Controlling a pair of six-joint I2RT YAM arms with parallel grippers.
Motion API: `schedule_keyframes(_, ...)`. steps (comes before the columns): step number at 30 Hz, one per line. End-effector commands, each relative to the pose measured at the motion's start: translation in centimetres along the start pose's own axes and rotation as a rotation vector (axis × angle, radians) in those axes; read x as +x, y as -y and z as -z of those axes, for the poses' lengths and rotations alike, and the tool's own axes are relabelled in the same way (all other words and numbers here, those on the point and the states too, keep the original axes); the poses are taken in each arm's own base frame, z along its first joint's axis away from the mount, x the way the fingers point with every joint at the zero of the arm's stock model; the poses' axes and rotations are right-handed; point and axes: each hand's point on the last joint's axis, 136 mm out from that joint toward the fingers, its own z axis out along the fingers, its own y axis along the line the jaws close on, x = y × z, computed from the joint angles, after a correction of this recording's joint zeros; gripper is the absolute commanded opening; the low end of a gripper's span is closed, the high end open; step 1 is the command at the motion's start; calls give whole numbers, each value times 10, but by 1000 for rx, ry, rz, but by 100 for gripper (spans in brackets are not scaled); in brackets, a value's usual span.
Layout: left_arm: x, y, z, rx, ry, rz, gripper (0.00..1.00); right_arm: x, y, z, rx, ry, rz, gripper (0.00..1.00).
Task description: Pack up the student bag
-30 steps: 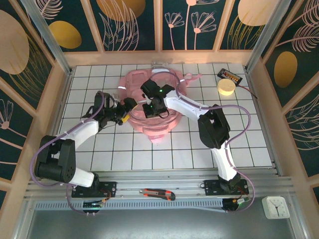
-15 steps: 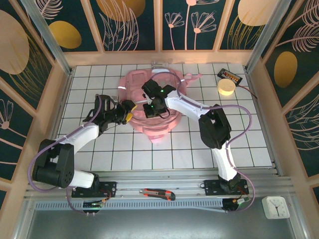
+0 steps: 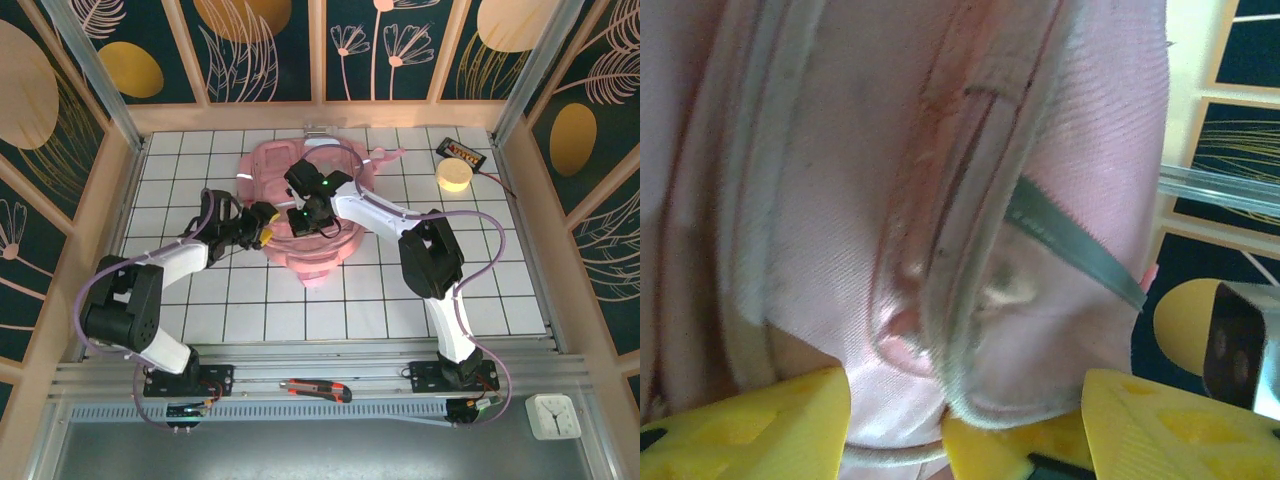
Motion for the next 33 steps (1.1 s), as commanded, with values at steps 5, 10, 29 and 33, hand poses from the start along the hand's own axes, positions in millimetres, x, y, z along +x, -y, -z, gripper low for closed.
schedule_keyframes(5, -9, 22, -12, 45, -1, -8, 59, 3, 15, 3, 32, -2, -32, 0)
schedule_keyframes(10, -11, 18, -18, 36, -6, -3, 52, 3, 16, 3, 34, -2, -34, 0)
schedule_keyframes(29, -12, 10, -9, -19, 26, -83, 0, 12, 36, 17, 74, -1, -62, 0)
schedule_keyframes(33, -14, 9, -5, -43, 38, -113, 0, 17, 45, 26, 90, -1, -78, 0)
